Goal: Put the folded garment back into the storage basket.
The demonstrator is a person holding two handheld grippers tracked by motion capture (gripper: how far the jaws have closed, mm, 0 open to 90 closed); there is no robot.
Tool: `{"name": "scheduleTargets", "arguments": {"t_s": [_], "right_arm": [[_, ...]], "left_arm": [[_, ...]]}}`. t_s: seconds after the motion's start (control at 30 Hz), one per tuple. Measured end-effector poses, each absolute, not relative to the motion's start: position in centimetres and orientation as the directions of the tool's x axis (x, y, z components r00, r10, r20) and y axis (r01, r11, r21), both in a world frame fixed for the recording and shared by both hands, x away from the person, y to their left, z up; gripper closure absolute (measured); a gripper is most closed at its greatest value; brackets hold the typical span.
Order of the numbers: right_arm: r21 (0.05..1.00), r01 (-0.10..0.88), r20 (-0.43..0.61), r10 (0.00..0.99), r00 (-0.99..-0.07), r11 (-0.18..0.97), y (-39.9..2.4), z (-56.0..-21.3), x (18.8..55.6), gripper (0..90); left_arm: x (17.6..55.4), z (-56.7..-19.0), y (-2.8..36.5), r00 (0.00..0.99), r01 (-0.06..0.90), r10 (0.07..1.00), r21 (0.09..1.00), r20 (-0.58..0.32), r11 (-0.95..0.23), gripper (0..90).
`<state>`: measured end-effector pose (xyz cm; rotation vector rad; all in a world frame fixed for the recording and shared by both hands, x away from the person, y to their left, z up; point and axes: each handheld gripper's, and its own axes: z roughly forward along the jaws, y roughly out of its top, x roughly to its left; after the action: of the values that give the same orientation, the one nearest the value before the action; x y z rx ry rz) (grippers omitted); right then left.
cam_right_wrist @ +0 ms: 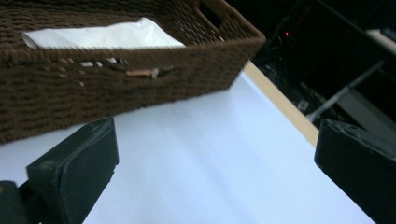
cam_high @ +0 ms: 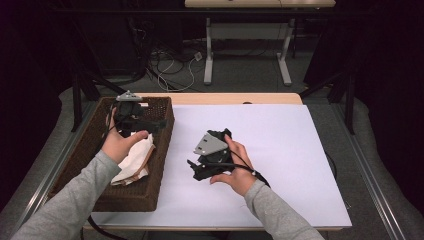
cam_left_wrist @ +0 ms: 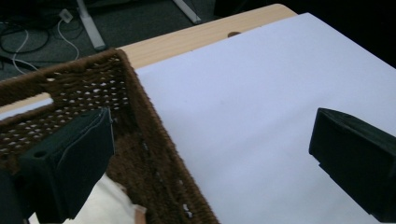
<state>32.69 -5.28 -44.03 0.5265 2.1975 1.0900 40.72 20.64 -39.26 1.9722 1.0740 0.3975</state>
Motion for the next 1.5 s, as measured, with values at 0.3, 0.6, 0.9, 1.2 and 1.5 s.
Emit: {"name": "scheduleTargets", "arguments": {"t_s": [0.3, 0.6, 0.9, 1.2, 1.5], "right_arm": [[0.852, 0.188, -0.238, 0.683, -0.691, 0.488, -11.4, -44.7, 32.7, 0.0], [0.891, 0.259, -0.139, 0.768, -0.625, 0.372, -16.3, -46.0, 31.8, 0.0], [0.894, 0.281, -0.123, 0.794, -0.595, 0.35, -20.2, -47.9, 30.5, 0.0], [0.886, 0.323, -0.104, 0.821, -0.561, 0.332, -23.6, -49.8, 29.7, 0.0], [0.894, 0.373, -0.033, 0.866, -0.498, 0.249, -26.4, -51.7, 29.3, 0.0]], "left_arm": [[38.2, -40.7, 17.6, 0.601, 0.522, 0.795, 0.792, -0.08, -0.315, 0.0], [35.7, -41.9, 14.8, 0.662, 0.511, 0.728, 0.817, -0.175, -0.268, 0.0], [33.6, -45.3, 11.6, 0.716, 0.483, 0.677, 0.821, -0.17, -0.305, 0.0], [31.4, -48.7, 10.6, 0.759, 0.429, 0.633, 0.849, -0.153, -0.308, 0.0], [30.6, -51.8, 10.6, 0.768, 0.422, 0.618, 0.859, -0.169, -0.29, 0.0]]}}
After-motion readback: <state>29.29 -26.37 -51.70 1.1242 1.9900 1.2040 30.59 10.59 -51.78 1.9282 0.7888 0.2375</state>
